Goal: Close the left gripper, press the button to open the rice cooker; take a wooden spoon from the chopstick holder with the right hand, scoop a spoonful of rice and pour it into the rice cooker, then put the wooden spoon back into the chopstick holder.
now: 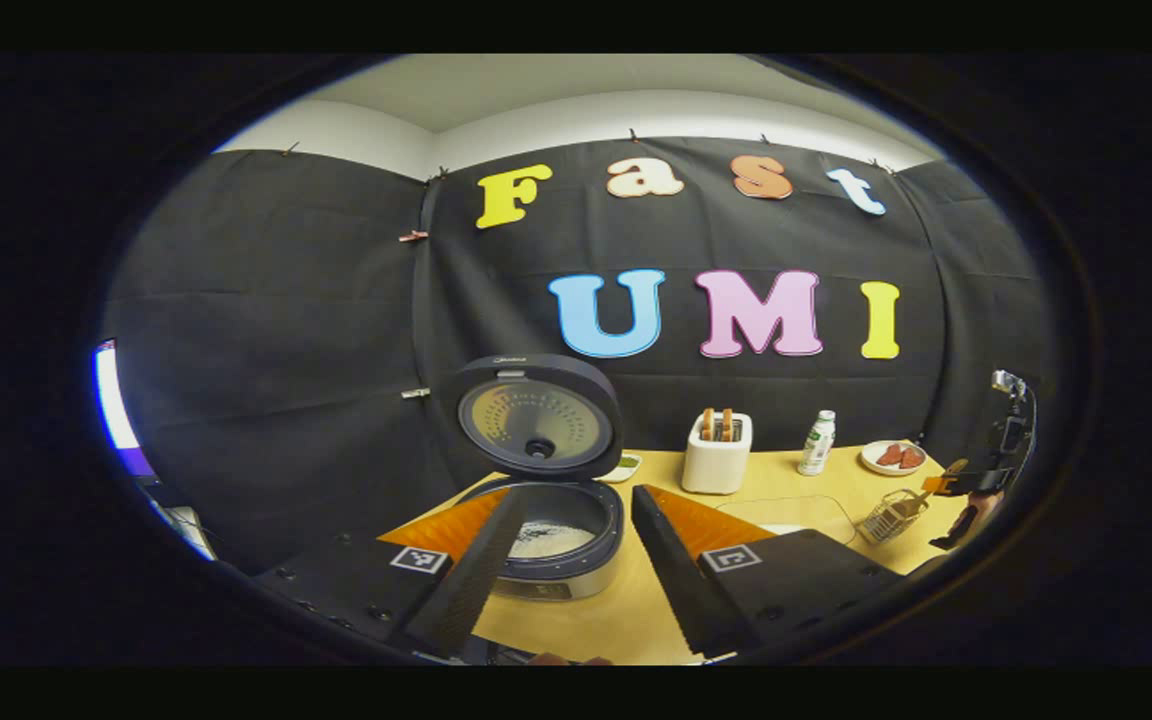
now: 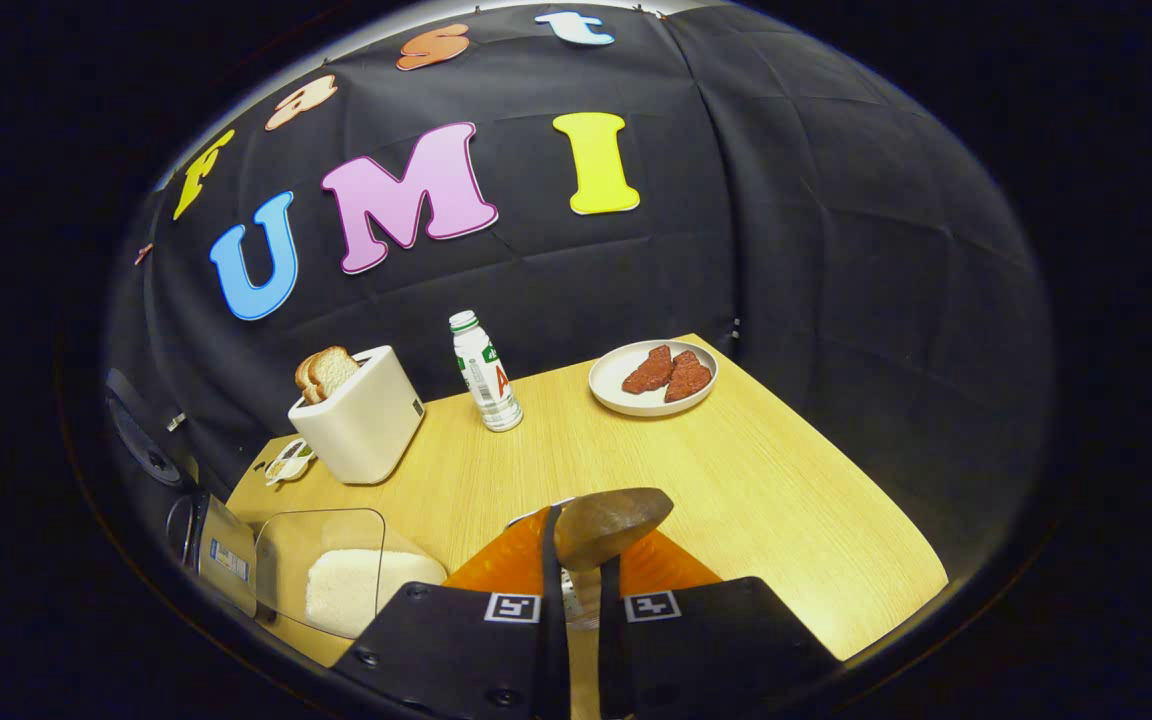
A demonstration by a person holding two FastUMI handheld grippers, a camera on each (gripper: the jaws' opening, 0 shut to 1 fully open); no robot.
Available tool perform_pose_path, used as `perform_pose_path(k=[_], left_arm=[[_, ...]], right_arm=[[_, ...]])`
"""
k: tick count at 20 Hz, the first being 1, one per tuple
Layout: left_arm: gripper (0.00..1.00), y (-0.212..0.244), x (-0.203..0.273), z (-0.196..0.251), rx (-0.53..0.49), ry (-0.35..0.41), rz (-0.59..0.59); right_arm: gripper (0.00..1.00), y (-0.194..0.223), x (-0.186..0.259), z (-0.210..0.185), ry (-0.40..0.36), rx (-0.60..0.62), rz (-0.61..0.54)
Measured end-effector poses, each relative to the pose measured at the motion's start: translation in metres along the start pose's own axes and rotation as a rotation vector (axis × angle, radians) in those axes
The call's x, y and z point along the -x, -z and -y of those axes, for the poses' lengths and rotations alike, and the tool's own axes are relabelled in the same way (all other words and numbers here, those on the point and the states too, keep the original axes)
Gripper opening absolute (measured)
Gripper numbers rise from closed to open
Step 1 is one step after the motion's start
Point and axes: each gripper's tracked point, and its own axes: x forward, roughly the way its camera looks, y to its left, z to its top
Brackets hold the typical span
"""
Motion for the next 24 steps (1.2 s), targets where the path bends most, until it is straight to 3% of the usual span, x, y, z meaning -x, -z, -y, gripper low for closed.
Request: perform_pose_path(k=[12, 19, 24], left_arm=[[0.77, 0.008, -0.008, -0.025, 0.056, 0.028, 0.014], [0.77, 0.013, -0.014, -0.029, 0.057, 0.080, 0.013], [0.77, 0.008, -0.020, -0.036, 0.050, 0.082, 0.025]], right_arm=[[0.16, -0.066, 0.038, -0.027, 0.030, 0.034, 0.162], [0.16, -0.085, 0.061, -0.101, -0.079, 0.005, 0.185], [0.15, -0.071, 0.063, -0.170, -0.183, 0.045, 0.162]])
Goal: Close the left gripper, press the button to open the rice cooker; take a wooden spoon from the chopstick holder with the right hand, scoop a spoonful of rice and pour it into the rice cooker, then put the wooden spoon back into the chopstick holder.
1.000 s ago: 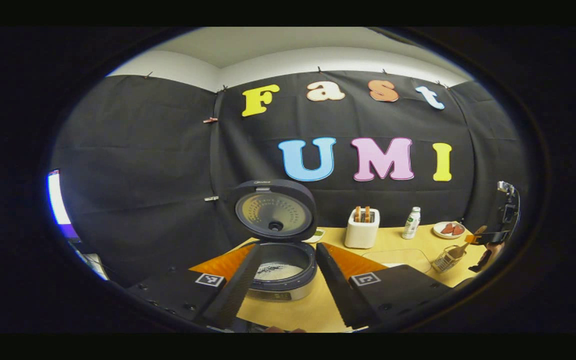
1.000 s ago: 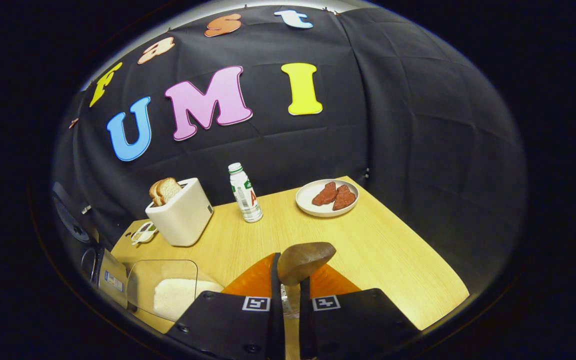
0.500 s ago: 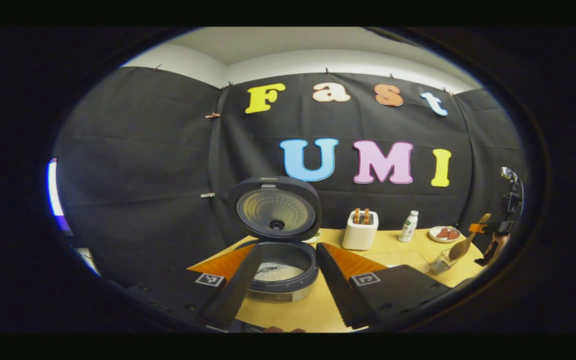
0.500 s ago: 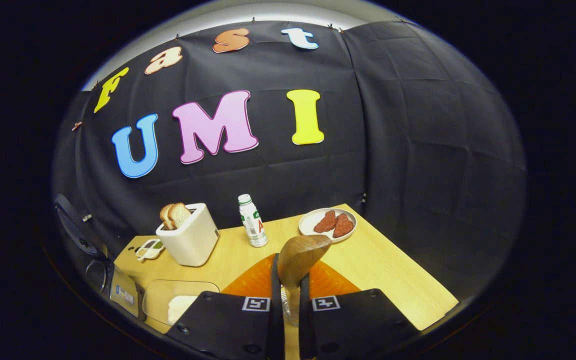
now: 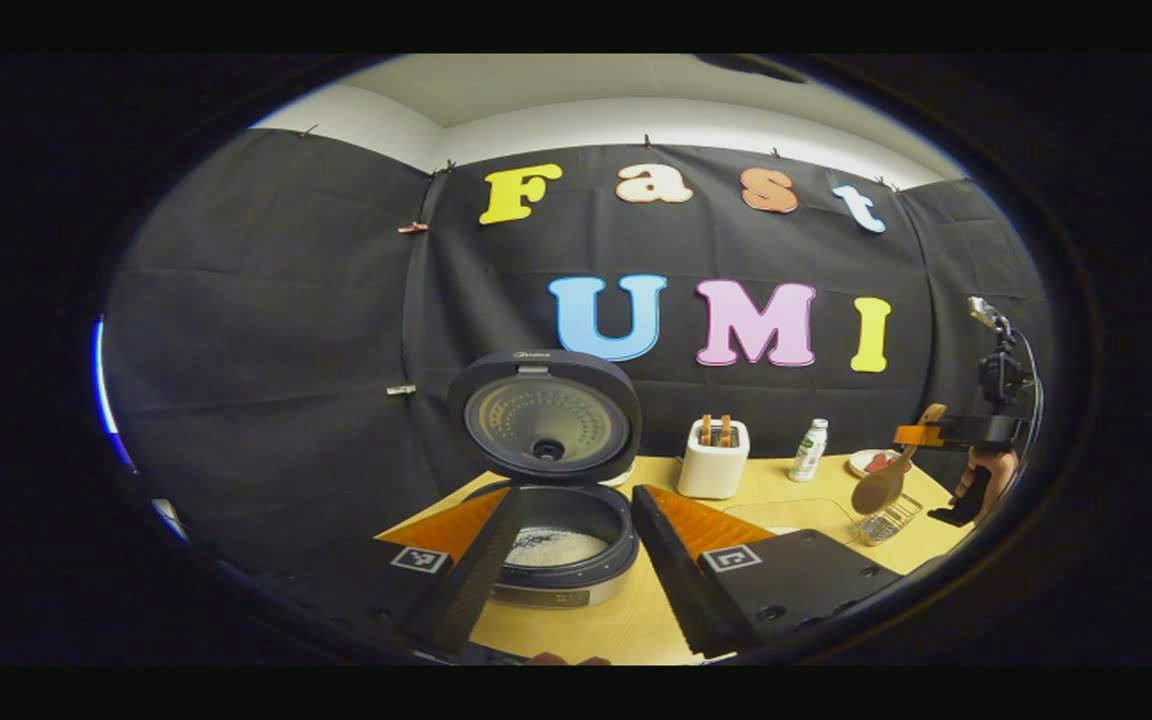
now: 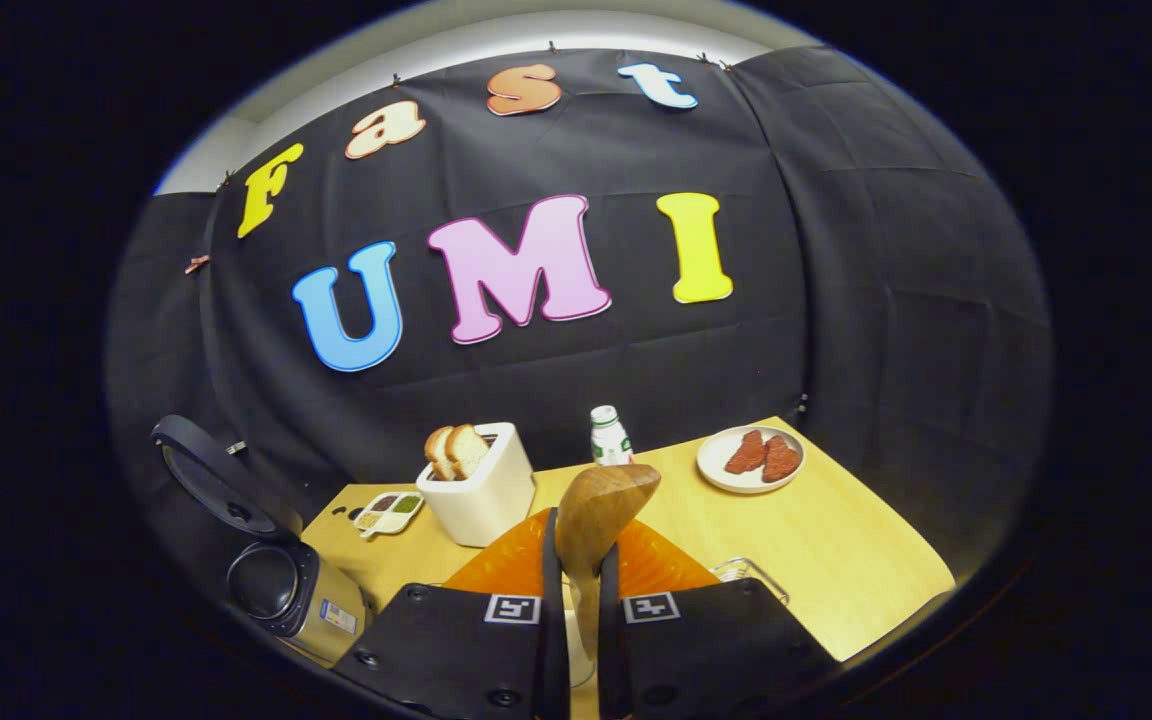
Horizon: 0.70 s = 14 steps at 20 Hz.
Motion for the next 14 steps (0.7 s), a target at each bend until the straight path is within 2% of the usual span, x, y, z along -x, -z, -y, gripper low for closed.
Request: perform_pose_path(k=[5, 14], left_arm=[[0.77, -0.003, -0.006, -0.012, -0.025, -0.007, 0.012], [0.77, 0.005, -0.021, -0.035, 0.000, -0.022, -0.019]], right_arm=[[0.15, 0.047, -0.015, -0.043, -0.071, 0.076, -0.087], [0.16, 0.136, -0.025, -0.048, -0.066, 0.145, -0.252]])
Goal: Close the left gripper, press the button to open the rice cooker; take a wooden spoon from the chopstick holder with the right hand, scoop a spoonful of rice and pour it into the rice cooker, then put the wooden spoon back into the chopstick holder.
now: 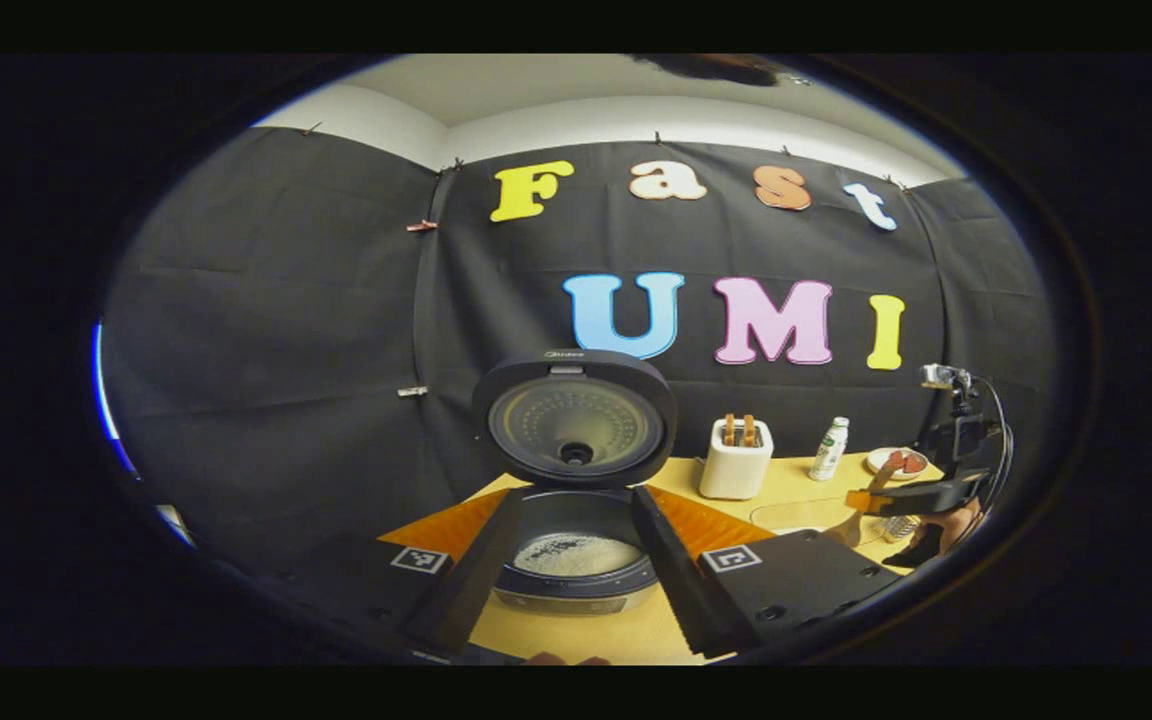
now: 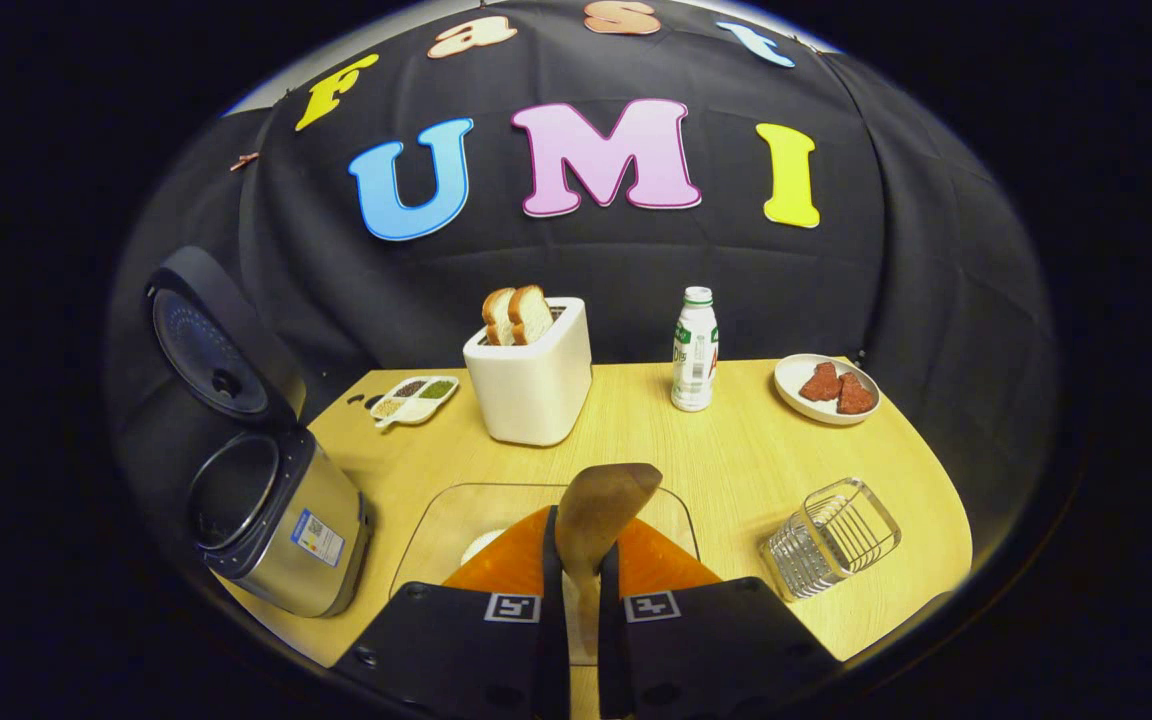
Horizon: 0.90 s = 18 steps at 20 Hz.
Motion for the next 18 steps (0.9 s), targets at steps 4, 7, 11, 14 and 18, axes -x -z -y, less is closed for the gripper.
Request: perform_pose_path(k=[4, 7, 11, 14, 18], left_arm=[[0.77, 0.004, -0.005, -0.004, 0.010, 0.010, -0.013], [0.77, 0.007, -0.009, -0.003, 0.012, 0.016, -0.019], [0.77, 0.008, -0.009, -0.010, 0.012, 0.012, -0.028], [0.77, 0.010, -0.008, -0.013, 0.004, 0.010, -0.032], [0.77, 0.009, -0.006, -0.014, -0.001, 0.011, -0.035]], right_arm=[[0.16, 0.007, -0.004, -0.015, -0.018, -0.001, -0.015], [0.16, 0.014, -0.005, -0.030, -0.033, -0.080, -0.044], [0.16, 0.015, -0.011, -0.050, -0.040, -0.144, -0.061], [0.16, 0.014, -0.014, -0.060, -0.055, -0.210, -0.073], [0.16, 0.012, -0.018, -0.063, -0.054, -0.328, -0.085]])
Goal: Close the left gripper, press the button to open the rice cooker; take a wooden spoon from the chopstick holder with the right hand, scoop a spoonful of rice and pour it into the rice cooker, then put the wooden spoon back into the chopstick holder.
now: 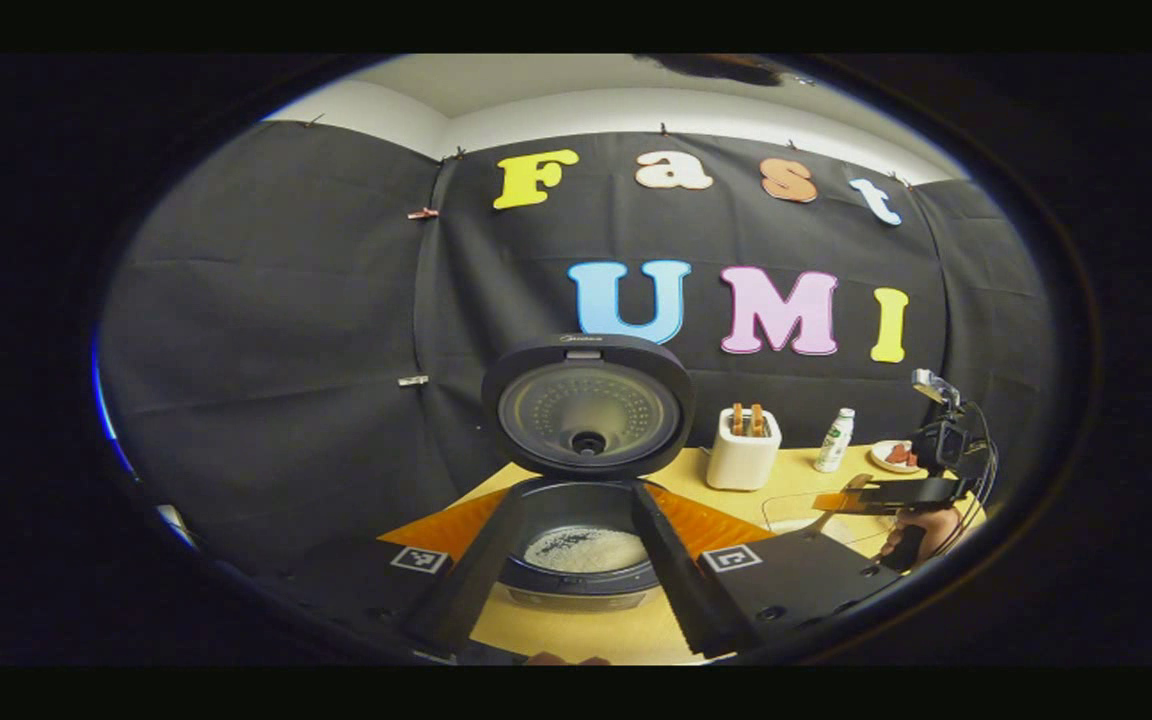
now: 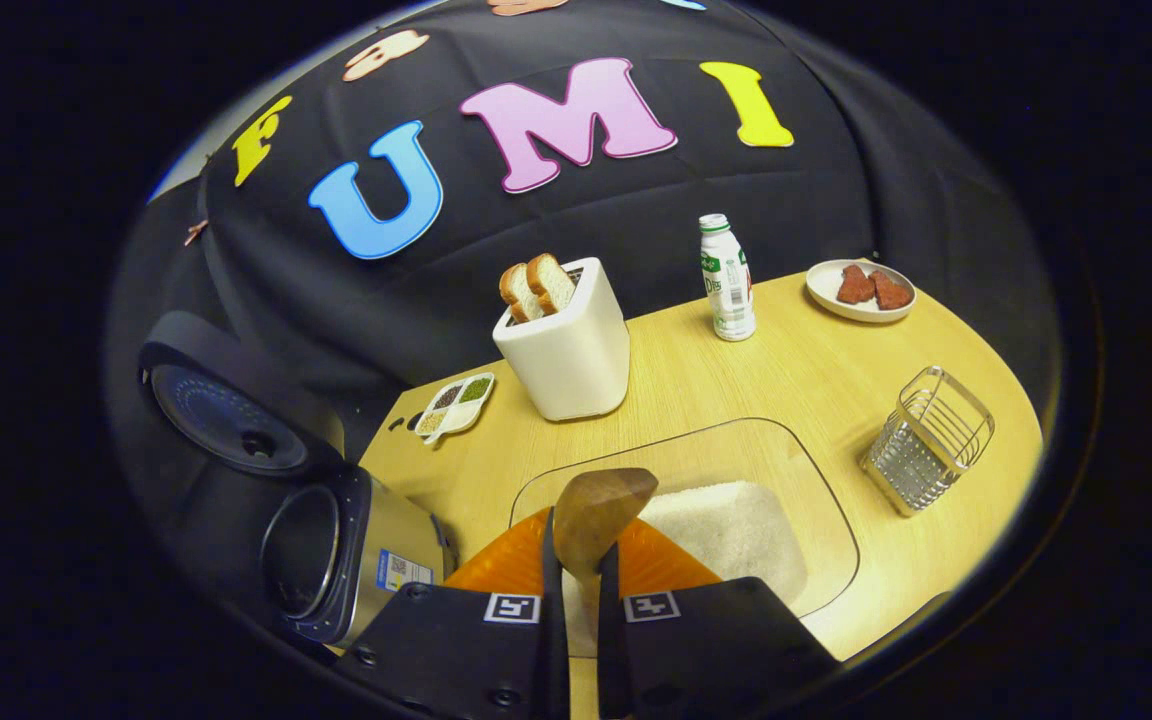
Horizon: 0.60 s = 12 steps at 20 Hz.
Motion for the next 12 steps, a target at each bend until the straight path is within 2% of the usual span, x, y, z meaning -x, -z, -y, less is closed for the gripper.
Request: perform_pose_path(k=[1, 3, 12], left_arm=[[0.76, 0.001, 0.000, 0.003, -0.002, 0.006, 0.002], [0.77, -0.002, 0.002, 0.005, -0.013, 0.008, 0.010], [0.77, -0.004, 0.007, 0.012, -0.014, 0.021, 0.013]], right_arm=[[0.12, 0.000, 0.000, 0.001, 0.002, -0.032, -0.003], [0.16, -0.003, 0.001, 0.004, 0.009, -0.088, -0.003], [0.15, -0.038, 0.021, 0.006, -0.005, -0.179, 0.070]])
